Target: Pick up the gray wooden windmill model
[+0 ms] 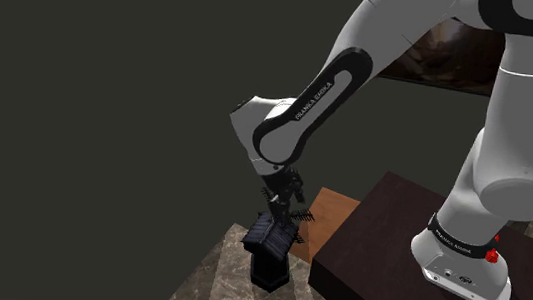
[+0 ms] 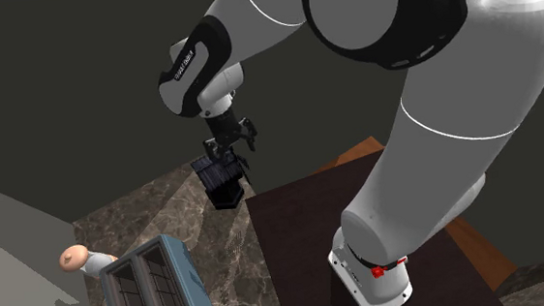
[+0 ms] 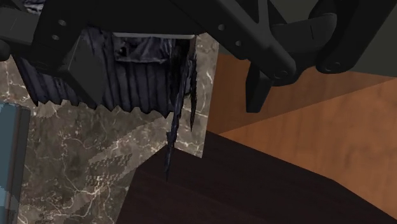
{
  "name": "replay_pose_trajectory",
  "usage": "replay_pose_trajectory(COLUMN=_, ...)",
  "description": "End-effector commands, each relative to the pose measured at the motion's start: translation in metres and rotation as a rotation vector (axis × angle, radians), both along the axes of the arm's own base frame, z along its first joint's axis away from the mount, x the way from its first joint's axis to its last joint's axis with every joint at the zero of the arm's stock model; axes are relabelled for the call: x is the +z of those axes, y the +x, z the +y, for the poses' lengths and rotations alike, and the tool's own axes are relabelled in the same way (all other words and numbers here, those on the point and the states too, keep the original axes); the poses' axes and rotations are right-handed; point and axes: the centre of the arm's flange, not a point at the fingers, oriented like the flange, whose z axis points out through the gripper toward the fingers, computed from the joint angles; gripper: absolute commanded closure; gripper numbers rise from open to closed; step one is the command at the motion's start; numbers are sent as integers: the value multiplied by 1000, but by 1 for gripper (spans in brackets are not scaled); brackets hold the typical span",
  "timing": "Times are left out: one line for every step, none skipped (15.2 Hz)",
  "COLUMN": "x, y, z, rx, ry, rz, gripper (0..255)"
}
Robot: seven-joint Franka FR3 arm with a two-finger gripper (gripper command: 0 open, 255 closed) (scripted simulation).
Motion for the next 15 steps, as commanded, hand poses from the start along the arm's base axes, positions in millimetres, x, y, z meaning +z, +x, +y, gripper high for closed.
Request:
replay_pose_trajectory(x=-13, y=-1, z=0, rx=0, ry=0, rz=0, gripper=0)
replay_pose_trajectory(x=-13, y=-1, z=0, rx=0, ry=0, rz=0, gripper=0)
replay_pose_trajectory(x=-13, y=-1, z=0, rx=0, ry=0, rz=0, gripper=0)
replay_pose_trajectory(x=-13, y=0, z=0, rx=0, ry=0, rz=0, gripper=255)
replay_pose_trajectory(x=-13, y=-1, z=1, rx=0, ry=0, rz=0, gripper=255)
replay_pose_trajectory(x=-13, y=-1, z=1, rx=0, ry=0, rz=0, gripper=255)
replay_pose_trajectory(x=-13, y=-1, z=1, rx=0, ry=0, rz=0, gripper=255)
replay_pose_trajectory(x=-13, y=-1, z=1, rx=0, ry=0, rz=0, gripper=255)
replay_pose_trajectory(x=-13, y=-1, z=1, rx=0, ry=0, rz=0, gripper=255)
replay_pose_trajectory(x=-13, y=-1, z=1, rx=0, ry=0, rz=0, gripper=255)
replay_pose_trajectory(x=-13, y=-1, z=0, rx=0, ry=0, rz=0, gripper=255)
replay_pose_trajectory(x=-13, y=-1, z=0, rx=0, ry=0, rz=0, gripper=255)
replay_pose_trajectory(x=-13, y=-1, z=0, rx=0, ry=0, rz=0, gripper=255)
replay_pose_trajectory(x=-7, y=-1, z=0, rx=0, ry=0, rz=0, gripper=255)
replay_pose_trajectory(x=-2, y=-1, z=0, rx=0, ry=0, rz=0, gripper=255)
